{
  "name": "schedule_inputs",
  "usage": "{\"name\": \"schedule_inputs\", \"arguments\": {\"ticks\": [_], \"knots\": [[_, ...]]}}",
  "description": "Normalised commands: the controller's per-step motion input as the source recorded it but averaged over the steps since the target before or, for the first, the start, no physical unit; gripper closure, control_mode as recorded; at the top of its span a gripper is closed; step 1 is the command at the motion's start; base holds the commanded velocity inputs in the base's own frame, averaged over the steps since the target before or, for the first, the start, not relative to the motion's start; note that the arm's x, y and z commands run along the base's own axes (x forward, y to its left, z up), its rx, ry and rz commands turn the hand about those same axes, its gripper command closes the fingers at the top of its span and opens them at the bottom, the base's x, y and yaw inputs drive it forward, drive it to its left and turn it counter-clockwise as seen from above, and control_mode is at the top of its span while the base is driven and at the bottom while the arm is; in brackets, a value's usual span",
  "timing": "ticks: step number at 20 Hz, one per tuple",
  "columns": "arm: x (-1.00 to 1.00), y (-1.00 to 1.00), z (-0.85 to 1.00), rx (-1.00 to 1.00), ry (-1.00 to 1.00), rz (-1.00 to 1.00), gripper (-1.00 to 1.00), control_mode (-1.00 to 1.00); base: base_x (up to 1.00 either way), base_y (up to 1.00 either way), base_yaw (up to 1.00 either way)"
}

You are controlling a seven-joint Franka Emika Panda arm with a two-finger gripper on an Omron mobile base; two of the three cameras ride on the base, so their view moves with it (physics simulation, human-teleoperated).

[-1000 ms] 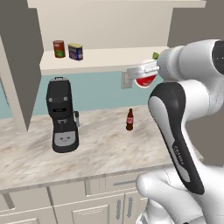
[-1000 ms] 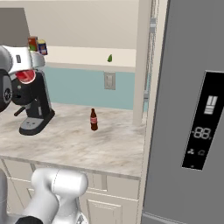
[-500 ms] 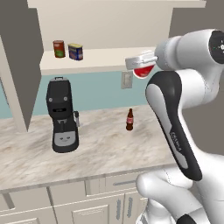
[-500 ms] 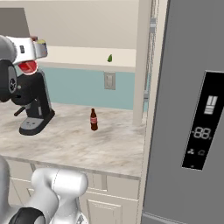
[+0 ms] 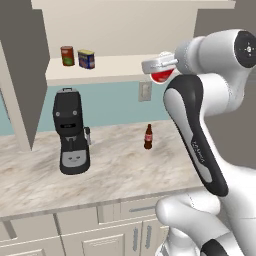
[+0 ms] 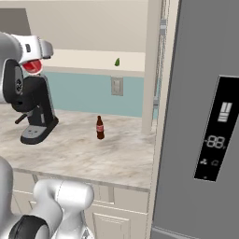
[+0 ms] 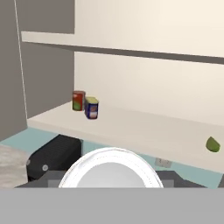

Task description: Pick the cans from the counter and place them in their designated side in the cabinet.

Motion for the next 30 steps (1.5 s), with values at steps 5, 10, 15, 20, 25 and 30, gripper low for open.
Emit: {"name": "schedule_inputs", "arguments": {"ticks": [5, 10, 15, 20, 25, 30], "knots": [[0.17, 0.02, 0.01, 0.00, -0.02, 0.00, 1.00, -1.00, 0.00, 0.00, 0.00], [0.19, 0.06, 0.00, 0.00, -0.01, 0.00, 1.00, -1.00, 0.00, 0.00, 0.00], [0.21, 0.06, 0.00, 0.00, 0.00, 0.00, 1.00, -1.00, 0.00, 0.00, 0.00], [0.16, 0.00, 0.00, 0.00, 0.00, 0.02, 1.00, -1.00, 0.00, 0.00, 0.00], [0.16, 0.07, -0.04, 0.00, 0.00, 0.03, 1.00, -1.00, 0.00, 0.00, 0.00], [0.13, 0.11, -0.04, 0.00, 0.00, 0.03, 1.00, -1.00, 0.00, 0.00, 0.00]]}}
